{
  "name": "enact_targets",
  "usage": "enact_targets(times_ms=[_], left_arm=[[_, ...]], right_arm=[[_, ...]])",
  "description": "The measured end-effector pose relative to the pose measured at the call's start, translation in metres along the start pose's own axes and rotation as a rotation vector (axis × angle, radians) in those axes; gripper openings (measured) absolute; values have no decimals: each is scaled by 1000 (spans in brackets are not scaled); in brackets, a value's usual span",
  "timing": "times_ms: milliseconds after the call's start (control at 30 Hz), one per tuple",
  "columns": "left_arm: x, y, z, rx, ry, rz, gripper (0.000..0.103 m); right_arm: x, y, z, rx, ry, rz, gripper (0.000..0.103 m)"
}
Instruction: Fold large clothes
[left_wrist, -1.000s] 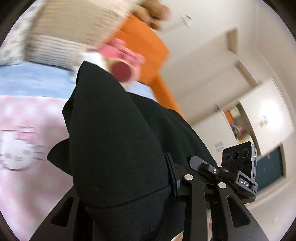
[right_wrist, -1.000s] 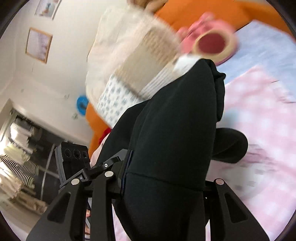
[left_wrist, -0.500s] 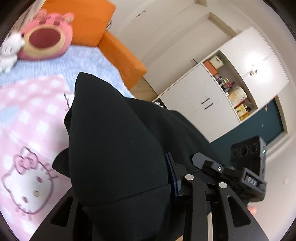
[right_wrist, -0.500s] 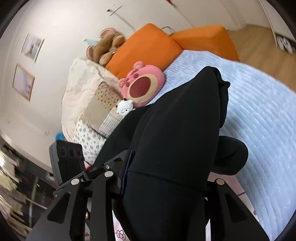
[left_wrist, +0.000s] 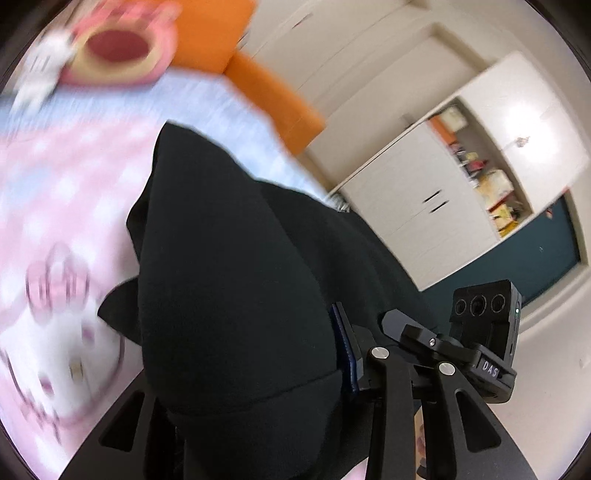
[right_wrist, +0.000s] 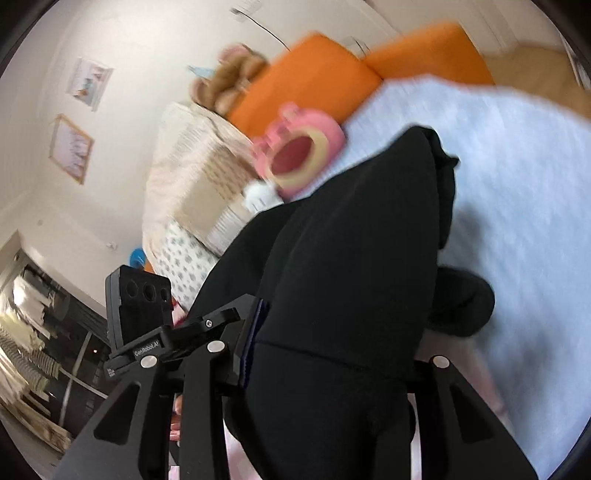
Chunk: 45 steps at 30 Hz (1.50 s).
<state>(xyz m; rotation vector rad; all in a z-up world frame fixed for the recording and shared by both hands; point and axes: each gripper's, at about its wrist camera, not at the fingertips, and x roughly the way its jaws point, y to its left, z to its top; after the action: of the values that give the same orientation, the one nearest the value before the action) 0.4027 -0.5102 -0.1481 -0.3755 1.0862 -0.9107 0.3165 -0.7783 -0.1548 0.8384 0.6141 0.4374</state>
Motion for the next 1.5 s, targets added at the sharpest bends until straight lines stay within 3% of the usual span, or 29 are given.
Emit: enact_targets(times_ms=[133, 200, 267, 333, 367, 400, 500, 600, 633, 733, 833, 933, 1033, 1067, 1167, 1267, 1367, 1500], left_arm=[[12, 39, -56, -69, 84, -64, 40], [18, 57, -75, -145, 123, -116, 49], [27, 73, -88, -204, 152, -130, 52], [34, 81, -94, -197, 168, -131, 62], [35, 84, -95, -195, 169, -136, 64], [34, 86, -95, -204, 172, -143, 64], [24, 88, -97, -223, 230, -126, 70], [3, 84, -103, -187, 278, -32, 77], [-5, 83, -102, -172, 269, -15, 77], [-32, 58, -86, -75, 193, 28, 82], [-32, 17, -53, 46, 138, 55, 86], [-14, -13, -18, 128, 87, 63, 86], [12, -20, 9, 232, 27, 245, 86], [26, -15, 16, 225, 42, 271, 85], [53, 17, 26, 121, 77, 289, 86], [69, 53, 21, 21, 79, 228, 87], [82, 48, 9, 117, 43, 251, 92], [86, 19, 7, 241, 74, 337, 93]], right_arm=[[7, -30, -51, 37, 85, 18, 35], [3, -35, -68, 48, 108, 35, 36], [-1, -40, -85, 51, 128, 20, 46], [-1, -43, -93, 35, 137, 1, 52], [-4, -46, -97, 38, 133, -10, 65], [-7, -49, -99, 52, 130, -21, 71], [-31, -52, -104, 65, 100, -77, 74], [-66, -37, -96, -19, 34, -188, 74], [-75, -29, -91, -60, 9, -213, 74], [-87, 11, -65, -198, -40, -241, 54], [-66, 31, -41, -208, -23, -325, 37], [-28, 39, -16, -182, 11, -360, 32], [-9, 36, -5, -186, -11, -447, 32], [-2, 32, 1, -178, -23, -482, 32], [19, 8, 5, -138, -1, -557, 29], [44, -18, -3, -148, 48, -613, 29], [58, -34, -18, -179, 18, -646, 29], [52, -32, -14, -184, 19, -619, 30]])
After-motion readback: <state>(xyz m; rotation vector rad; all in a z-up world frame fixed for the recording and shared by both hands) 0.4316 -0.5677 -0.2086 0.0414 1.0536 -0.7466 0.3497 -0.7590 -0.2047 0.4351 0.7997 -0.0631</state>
